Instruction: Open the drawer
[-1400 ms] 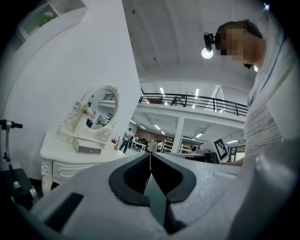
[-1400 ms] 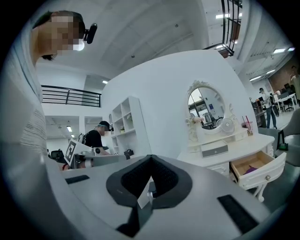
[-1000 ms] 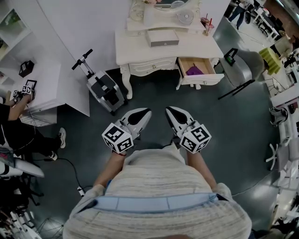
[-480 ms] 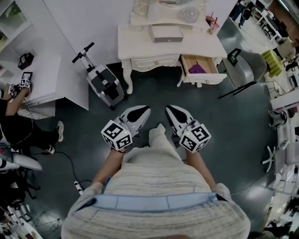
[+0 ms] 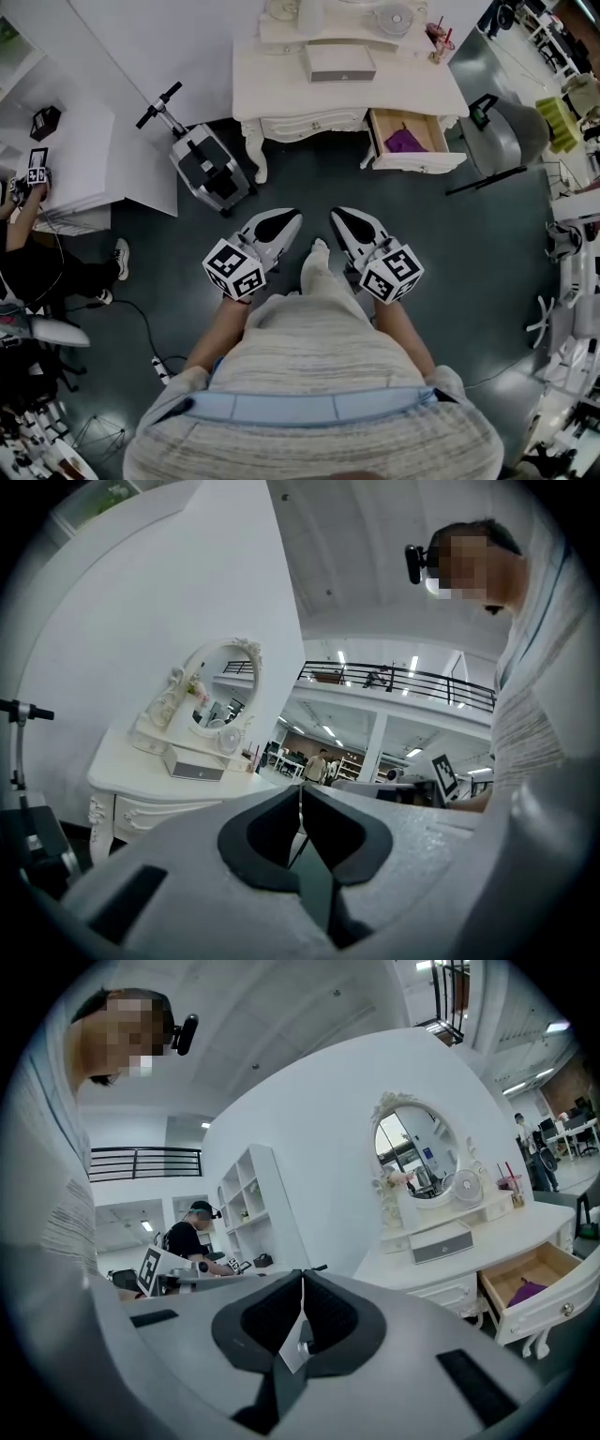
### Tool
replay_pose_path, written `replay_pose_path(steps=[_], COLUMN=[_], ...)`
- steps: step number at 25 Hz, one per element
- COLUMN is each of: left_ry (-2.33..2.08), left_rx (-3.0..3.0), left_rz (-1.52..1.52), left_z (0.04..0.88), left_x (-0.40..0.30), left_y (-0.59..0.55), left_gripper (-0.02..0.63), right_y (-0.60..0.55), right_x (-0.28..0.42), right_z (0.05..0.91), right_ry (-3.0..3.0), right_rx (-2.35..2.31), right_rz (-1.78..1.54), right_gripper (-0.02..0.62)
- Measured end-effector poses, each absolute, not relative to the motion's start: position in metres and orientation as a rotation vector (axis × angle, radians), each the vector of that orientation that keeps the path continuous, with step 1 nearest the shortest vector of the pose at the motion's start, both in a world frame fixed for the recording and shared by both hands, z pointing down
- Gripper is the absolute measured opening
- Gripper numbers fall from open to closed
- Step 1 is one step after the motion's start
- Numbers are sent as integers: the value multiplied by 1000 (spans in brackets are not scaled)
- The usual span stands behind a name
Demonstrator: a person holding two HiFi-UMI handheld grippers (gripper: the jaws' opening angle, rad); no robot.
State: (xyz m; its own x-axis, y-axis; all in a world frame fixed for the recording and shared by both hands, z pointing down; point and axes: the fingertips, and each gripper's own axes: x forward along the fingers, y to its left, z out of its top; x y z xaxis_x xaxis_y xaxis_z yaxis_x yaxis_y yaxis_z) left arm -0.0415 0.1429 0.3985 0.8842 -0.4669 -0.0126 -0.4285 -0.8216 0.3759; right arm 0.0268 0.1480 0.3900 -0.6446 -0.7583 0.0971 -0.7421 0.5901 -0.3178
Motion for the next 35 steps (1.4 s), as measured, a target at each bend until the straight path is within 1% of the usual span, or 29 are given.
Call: replay_pose_path(steps=[18, 25, 35], left_ry=[-721, -782, -791], left_rx=[2649, 2643, 2622], left_rz=[-44, -20, -4], left_z=[431, 441, 451], left_x=[19, 29, 32], left_y=[2, -25, -49], left_gripper=[20, 20, 20], right_y=[4, -27, -50], right_x=[71, 83, 78], right_z=[428, 438, 453], right_ry=[2868, 2908, 2933], right_rx=[-1252, -1221, -1206], right_rz=[-558, -548, -597], right_gripper=[9, 11, 11])
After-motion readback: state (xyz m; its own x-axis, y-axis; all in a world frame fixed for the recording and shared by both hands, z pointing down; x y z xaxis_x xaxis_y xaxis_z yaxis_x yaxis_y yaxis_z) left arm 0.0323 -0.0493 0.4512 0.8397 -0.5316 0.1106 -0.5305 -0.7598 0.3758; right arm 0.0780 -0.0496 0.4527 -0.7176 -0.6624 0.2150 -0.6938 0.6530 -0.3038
